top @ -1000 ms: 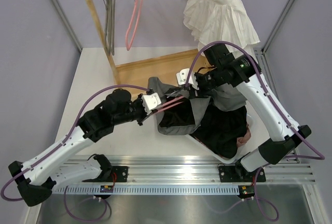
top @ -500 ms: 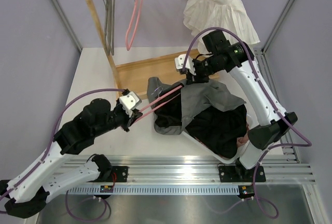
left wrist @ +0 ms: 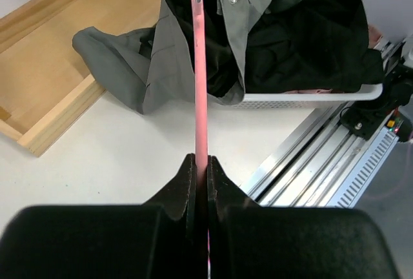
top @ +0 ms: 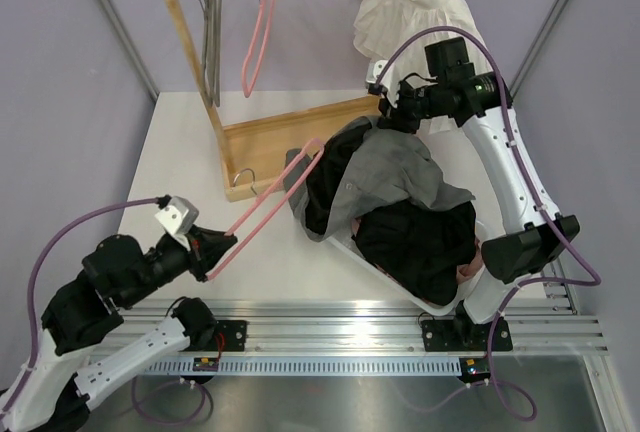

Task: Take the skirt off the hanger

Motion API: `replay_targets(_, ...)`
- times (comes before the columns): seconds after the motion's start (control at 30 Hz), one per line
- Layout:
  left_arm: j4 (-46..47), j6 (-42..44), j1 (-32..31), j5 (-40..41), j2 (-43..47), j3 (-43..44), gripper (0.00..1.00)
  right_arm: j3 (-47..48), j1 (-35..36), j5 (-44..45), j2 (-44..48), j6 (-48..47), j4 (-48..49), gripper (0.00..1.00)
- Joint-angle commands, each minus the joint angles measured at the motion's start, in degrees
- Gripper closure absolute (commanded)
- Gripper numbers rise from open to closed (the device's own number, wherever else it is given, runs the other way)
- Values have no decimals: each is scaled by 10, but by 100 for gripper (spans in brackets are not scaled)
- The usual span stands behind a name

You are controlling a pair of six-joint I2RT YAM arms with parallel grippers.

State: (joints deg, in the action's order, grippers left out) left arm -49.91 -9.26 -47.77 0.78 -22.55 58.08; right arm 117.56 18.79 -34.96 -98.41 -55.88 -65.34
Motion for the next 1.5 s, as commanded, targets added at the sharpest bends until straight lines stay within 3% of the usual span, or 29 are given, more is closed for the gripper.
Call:
replay_targets(0.0,3,-42,2,32,34,26,100,4,6,10,-3,70,71,99)
replay_targets(0.13,57,-45,2,31,48,28,100,-58,19,12,1,161,150,100)
replay_targets(0.27,148,-30,3,10,33,17,100,-174,63,131,26,319,355,100)
replay_targets(0.43,264,-17,2,-1,8,7,100,-225,72,143,9,390,393,100)
replay_targets(0.57,310,-14,2,-4,-14,-1,100,-235,71,77,-9,352,313,87)
replay_targets(0.67,317,-20,2,-3,-32,-7,100,-246,55,42,15,341,297,69)
replay_targets(0.7,317,-22,2,-2,-35,-10,100,-241,44,10,28,339,293,57)
replay_targets(0.8,330,-34,3,2,-34,-27,100,-200,7,-41,73,310,249,37)
replay_targets(0.93,344,-45,2,-34,-47,-43,100,-155,-26,-62,137,221,165,24)
replay_targets(1.23,280,38,3,-147,-137,0,100,-93,-45,-134,244,-119,-122,16)
replay_targets(1.47,213,132,2,-257,-207,26,100,-46,-40,-200,242,-274,-286,14)
